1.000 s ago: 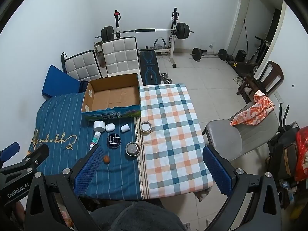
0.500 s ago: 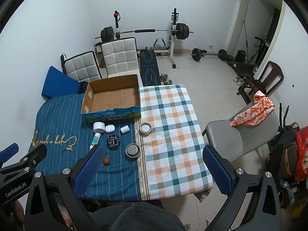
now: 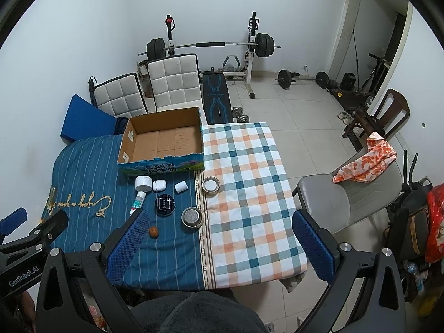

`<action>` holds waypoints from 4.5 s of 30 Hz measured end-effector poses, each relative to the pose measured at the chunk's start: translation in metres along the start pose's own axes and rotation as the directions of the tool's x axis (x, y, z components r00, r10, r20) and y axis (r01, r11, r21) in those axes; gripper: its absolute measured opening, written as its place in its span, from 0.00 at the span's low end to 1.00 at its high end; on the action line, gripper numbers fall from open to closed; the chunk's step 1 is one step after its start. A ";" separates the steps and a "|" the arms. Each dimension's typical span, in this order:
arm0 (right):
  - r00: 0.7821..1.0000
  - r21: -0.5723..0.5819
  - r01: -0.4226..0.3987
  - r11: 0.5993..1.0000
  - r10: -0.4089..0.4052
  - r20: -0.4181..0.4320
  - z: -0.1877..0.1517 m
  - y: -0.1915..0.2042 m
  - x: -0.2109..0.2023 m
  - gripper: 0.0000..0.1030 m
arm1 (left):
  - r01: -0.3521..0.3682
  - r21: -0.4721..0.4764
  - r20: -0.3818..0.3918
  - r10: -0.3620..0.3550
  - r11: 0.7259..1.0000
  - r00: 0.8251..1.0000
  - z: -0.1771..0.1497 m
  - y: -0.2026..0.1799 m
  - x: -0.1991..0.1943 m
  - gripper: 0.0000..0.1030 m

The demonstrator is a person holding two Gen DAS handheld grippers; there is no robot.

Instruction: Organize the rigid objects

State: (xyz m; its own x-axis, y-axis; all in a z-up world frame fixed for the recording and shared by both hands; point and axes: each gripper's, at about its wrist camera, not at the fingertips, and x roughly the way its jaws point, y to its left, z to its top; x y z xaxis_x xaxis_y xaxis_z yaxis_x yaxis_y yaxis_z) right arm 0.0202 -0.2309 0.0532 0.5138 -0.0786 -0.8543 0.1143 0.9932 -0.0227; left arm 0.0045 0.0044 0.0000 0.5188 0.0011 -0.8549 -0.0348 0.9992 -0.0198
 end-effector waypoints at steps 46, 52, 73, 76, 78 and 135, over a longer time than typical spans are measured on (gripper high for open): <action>1.000 -0.012 -0.021 1.000 0.021 -0.006 0.010 0.002 0.008 1.00 | -0.013 -0.023 0.002 0.013 1.000 1.000 0.006 0.005 0.003 1.00; 0.995 -0.050 -0.037 0.998 0.033 -0.090 0.024 0.010 0.072 1.00 | -0.058 -0.024 -0.011 0.058 0.998 0.998 0.023 0.010 0.054 1.00; 0.787 -0.093 -0.129 0.987 0.045 -0.616 -0.064 0.098 0.467 1.00 | -0.109 0.065 -0.444 0.126 0.992 0.887 -0.002 0.077 0.413 0.76; 0.748 -0.085 -0.114 0.990 0.029 -0.663 -0.082 0.104 0.492 0.99 | -0.086 0.071 -0.504 0.110 0.994 0.857 -0.011 0.080 0.453 0.73; 0.735 -0.089 -0.107 0.990 0.019 -0.678 -0.089 0.108 0.503 0.97 | -0.075 0.091 -0.540 0.113 0.993 0.834 -0.016 0.080 0.476 0.63; 0.742 -0.100 -0.131 0.986 0.030 -0.670 -0.187 0.146 0.461 0.69 | -0.026 -0.140 -0.673 -0.076 0.990 0.736 -0.136 0.068 0.419 0.31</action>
State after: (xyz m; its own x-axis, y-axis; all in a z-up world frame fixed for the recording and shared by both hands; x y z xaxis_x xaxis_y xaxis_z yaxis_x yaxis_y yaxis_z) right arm 0.1146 -0.1063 -0.4407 -0.1847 0.0295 -0.9824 -0.0393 0.9985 0.0374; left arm 0.1030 0.0670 -0.4298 -0.1905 -0.1019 -0.9764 -0.1673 0.9834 -0.0700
